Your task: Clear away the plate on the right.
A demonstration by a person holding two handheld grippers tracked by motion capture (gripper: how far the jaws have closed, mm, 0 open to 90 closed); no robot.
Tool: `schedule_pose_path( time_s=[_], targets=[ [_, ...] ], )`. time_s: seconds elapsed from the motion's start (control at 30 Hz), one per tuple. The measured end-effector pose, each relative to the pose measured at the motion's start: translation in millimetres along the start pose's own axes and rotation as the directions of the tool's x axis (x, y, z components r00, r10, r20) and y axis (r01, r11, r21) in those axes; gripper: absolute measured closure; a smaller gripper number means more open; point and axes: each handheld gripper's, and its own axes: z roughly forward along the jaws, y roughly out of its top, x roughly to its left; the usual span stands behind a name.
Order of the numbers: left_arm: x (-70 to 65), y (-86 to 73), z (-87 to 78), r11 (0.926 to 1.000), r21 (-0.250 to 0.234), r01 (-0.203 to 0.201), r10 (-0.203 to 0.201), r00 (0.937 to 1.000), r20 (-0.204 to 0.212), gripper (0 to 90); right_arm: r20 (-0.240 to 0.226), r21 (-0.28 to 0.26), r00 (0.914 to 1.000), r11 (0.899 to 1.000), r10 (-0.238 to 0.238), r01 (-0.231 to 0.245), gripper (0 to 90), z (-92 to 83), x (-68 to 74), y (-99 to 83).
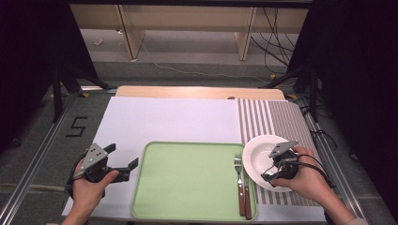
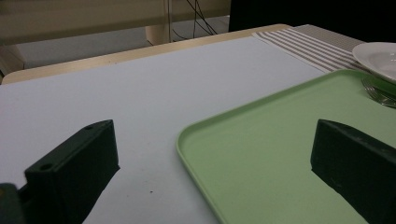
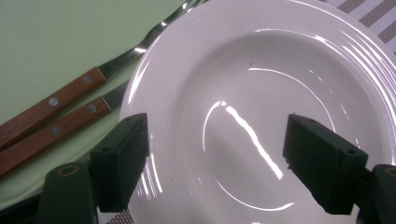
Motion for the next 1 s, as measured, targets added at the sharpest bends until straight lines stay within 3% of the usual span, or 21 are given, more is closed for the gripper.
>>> schedule_pose_path(
  time_s=[0.2, 0.23, 0.4, 0.7, 1.0],
  targets=[
    [0.1, -0.2, -0.7, 1.0000, 0.000, -0.002, 0.002, 1.0000, 0.001, 0.4, -0.020, 0.031, 0.9992, 0.999, -0.034, 0.035, 22.6, -5.2, 1.2, -8.0],
    [0.0, -0.2, -0.9, 1.0000, 0.000, -0.003, 0.003, 1.0000, 0.001, 0.5, -0.011, 0.061, 0.9999, 0.998, -0.009, 0.009, 22.2, -7.9, 4.0, -9.6],
    [-0.3, -0.2, -1.1, 1.0000, 0.000, -0.003, 0.003, 1.0000, 0.001, 0.4, -0.028, 0.095, 0.9985, 0.994, -0.048, 0.050, 22.0, -10.8, 6.7, -17.3],
    [-0.5, -0.3, -0.4, 1.0000, 0.000, -0.001, 0.001, 1.0000, 0.002, 0.4, -0.028, 0.125, 0.9901, 0.982, -0.137, 0.140, 24.7, -5.2, 16.1, -24.3],
    [-0.3, -0.3, -0.8, 1.0000, -0.001, -0.002, 0.002, 1.0000, 0.001, 0.4, -0.045, 0.152, 0.9867, 0.975, -0.157, 0.162, 26.7, 4.7, 19.5, -27.8]
  ],
)
